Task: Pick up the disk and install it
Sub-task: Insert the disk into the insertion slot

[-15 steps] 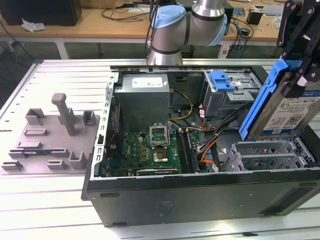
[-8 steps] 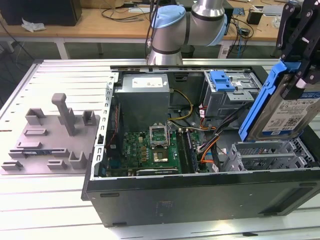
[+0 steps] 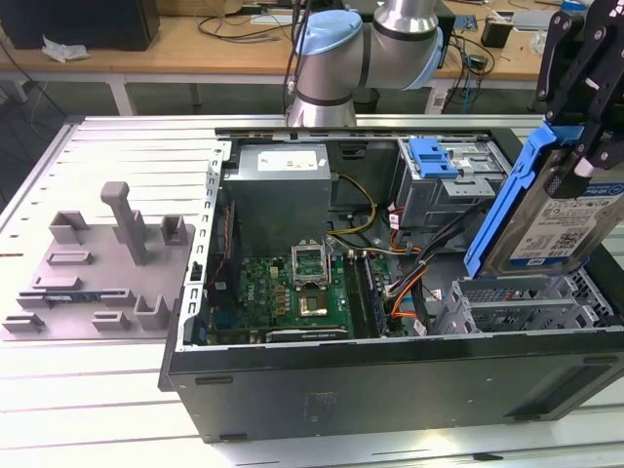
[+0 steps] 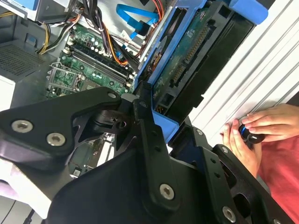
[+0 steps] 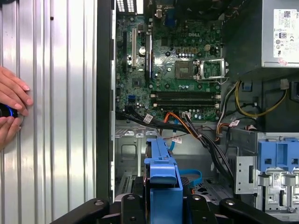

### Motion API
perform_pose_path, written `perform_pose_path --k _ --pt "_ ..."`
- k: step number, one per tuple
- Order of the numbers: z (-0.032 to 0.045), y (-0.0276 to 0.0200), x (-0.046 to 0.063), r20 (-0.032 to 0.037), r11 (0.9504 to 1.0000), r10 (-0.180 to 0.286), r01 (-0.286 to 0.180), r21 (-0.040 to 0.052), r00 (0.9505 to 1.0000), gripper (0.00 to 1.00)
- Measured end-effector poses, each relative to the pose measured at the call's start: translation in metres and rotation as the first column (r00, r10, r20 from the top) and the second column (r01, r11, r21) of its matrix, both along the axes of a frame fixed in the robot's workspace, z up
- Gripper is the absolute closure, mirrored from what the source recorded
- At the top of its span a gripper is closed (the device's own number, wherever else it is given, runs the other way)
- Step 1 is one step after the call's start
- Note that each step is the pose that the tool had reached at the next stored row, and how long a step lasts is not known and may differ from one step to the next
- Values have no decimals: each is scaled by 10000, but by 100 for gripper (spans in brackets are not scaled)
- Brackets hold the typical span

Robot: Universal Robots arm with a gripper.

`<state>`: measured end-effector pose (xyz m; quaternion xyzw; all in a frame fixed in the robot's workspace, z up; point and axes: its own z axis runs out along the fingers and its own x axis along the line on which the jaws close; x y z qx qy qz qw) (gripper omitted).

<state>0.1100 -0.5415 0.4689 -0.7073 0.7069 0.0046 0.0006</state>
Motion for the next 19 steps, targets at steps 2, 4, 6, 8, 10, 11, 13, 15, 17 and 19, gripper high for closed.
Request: perform_pose_path --k 2,4,6,8,10,11,13,15,17,19 --pt "-9 0 0 0 10000 0 0 0 10000 63" --pt "-18 0 0 0 10000 0 0 0 10000 63" --pt "-28 0 0 0 10000 0 0 0 10000 63" --pt "-36 0 1 0 10000 0 0 0 10000 63" --pt "-46 0 4 0 10000 0 0 0 10000 63" --pt "-49 0 5 0 10000 0 0 0 10000 63" --pt "-58 0 8 0 10000 0 0 0 10000 63" --pt "-65 0 10 0 10000 0 0 0 10000 63" --pt "-75 0 12 0 10000 0 0 1 10000 63" --pt "-83 0 14 0 10000 0 0 0 10000 63"
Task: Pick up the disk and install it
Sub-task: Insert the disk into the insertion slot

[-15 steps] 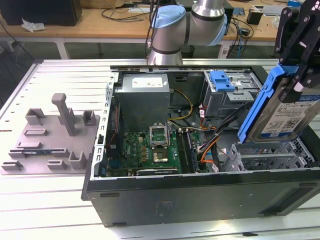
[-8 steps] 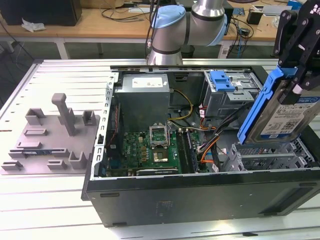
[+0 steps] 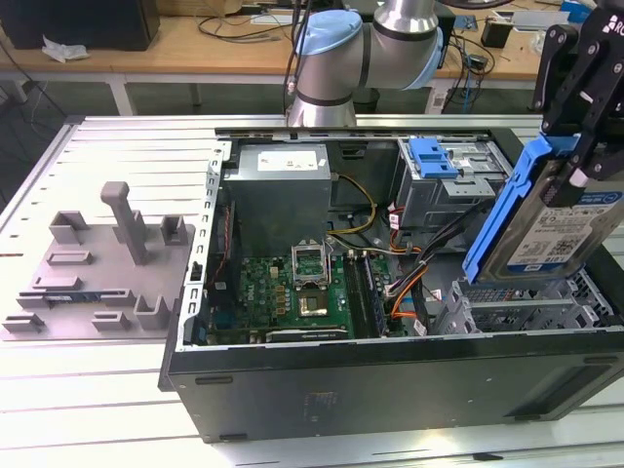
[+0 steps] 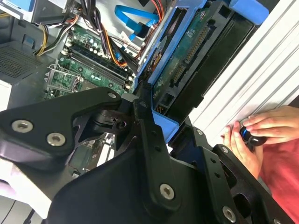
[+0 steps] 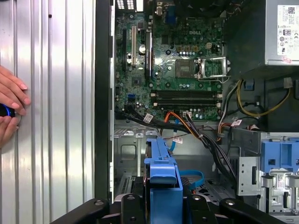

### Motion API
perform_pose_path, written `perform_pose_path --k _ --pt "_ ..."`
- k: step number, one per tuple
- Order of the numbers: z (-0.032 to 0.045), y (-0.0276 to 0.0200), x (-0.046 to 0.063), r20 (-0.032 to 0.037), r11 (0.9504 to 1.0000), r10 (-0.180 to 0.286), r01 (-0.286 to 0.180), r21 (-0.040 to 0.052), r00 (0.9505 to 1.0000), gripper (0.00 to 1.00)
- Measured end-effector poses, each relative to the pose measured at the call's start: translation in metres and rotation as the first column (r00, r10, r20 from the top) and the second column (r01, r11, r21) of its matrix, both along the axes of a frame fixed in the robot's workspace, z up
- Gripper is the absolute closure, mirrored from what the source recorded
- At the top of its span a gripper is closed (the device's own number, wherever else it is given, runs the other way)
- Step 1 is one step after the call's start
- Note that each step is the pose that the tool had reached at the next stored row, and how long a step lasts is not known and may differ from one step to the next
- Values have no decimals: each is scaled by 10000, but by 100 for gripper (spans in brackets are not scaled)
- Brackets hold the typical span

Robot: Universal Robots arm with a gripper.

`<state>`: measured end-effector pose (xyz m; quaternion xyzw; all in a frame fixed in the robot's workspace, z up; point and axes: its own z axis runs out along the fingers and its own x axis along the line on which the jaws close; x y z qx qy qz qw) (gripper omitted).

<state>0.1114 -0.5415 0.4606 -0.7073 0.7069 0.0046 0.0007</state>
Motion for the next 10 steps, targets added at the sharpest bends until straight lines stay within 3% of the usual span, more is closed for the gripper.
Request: perform_pose_path --k 10 --pt "-40 -20 7 0 10000 -9 9 11 10000 63"
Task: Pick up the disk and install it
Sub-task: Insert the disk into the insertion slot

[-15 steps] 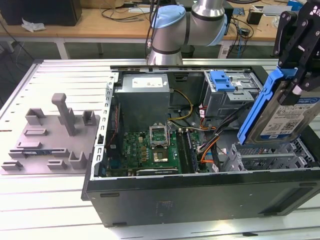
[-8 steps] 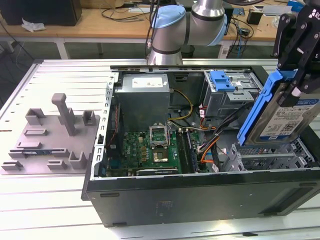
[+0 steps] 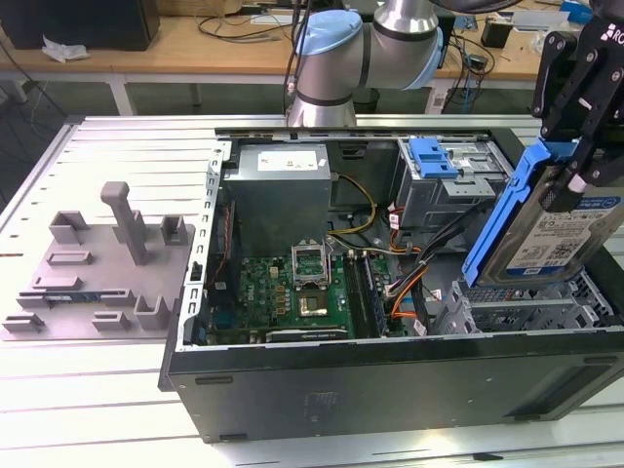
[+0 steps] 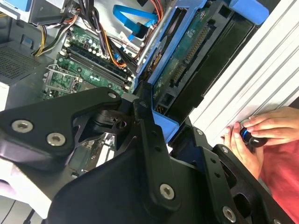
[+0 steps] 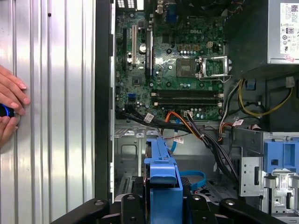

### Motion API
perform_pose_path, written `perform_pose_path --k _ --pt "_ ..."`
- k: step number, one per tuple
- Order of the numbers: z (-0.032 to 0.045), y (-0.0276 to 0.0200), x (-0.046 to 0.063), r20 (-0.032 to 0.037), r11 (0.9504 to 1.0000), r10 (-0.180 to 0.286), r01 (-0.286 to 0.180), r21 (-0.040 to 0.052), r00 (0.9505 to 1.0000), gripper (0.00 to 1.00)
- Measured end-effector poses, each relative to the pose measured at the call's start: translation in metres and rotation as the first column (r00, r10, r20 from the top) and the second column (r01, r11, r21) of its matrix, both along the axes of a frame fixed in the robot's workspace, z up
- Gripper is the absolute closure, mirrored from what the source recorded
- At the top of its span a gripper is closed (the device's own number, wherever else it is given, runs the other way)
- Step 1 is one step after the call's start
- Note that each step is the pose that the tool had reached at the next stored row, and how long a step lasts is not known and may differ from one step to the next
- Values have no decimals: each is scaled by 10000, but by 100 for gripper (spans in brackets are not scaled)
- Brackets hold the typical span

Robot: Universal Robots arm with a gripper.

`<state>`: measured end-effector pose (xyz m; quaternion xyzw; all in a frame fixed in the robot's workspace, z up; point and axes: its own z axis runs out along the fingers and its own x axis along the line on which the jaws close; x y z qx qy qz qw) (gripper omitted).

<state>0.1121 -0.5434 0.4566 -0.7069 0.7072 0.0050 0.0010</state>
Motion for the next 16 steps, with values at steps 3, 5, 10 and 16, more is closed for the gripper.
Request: perform_pose_path --k 3,5,10,16 --pt "-13 -3 1 0 10000 -16 16 -1 10000 63" --pt "-26 -4 1 0 10000 -31 31 0 10000 63" --pt "-50 -6 8 0 10000 -88 88 2 10000 63" --pt "-81 -12 16 0 9999 -157 157 3 9999 63"
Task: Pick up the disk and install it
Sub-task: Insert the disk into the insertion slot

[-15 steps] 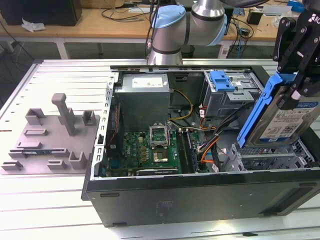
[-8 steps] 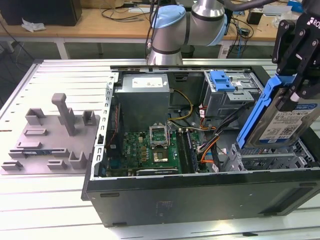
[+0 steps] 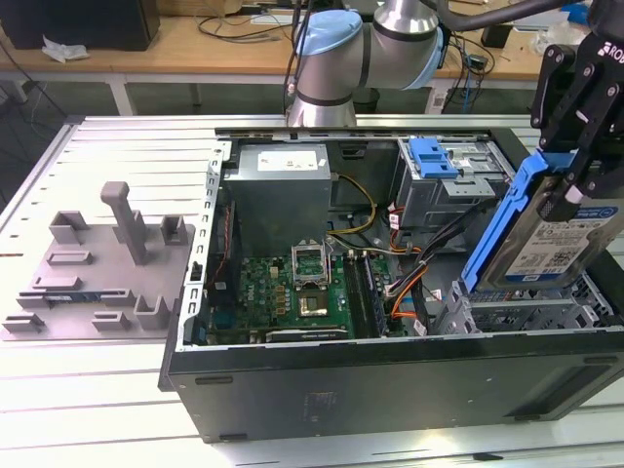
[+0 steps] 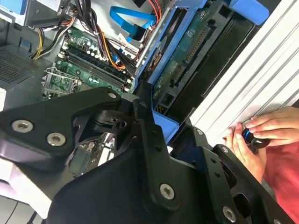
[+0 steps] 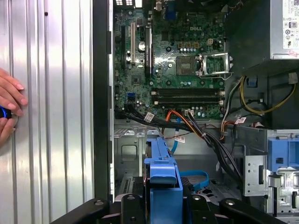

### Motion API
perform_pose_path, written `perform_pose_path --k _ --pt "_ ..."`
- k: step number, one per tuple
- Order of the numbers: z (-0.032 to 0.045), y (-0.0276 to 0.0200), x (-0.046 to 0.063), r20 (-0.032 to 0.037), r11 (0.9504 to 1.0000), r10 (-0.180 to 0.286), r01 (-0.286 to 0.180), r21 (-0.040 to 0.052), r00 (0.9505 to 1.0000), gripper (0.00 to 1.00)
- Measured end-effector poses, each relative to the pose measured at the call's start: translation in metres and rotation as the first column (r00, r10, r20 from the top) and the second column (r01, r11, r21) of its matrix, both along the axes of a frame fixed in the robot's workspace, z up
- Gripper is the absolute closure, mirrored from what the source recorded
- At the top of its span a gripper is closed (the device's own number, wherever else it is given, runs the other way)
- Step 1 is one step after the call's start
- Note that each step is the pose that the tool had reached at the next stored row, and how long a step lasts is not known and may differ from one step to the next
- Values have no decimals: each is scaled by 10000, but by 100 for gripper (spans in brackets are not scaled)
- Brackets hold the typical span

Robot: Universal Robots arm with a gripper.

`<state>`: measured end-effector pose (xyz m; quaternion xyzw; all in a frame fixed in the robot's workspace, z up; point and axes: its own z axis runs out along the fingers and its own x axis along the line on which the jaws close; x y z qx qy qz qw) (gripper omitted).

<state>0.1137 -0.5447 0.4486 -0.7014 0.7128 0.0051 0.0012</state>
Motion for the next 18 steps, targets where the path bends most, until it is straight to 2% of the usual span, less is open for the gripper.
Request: perform_pose_path --k 18 --pt "-143 -14 0 19 9999 -155 155 0 9999 63"
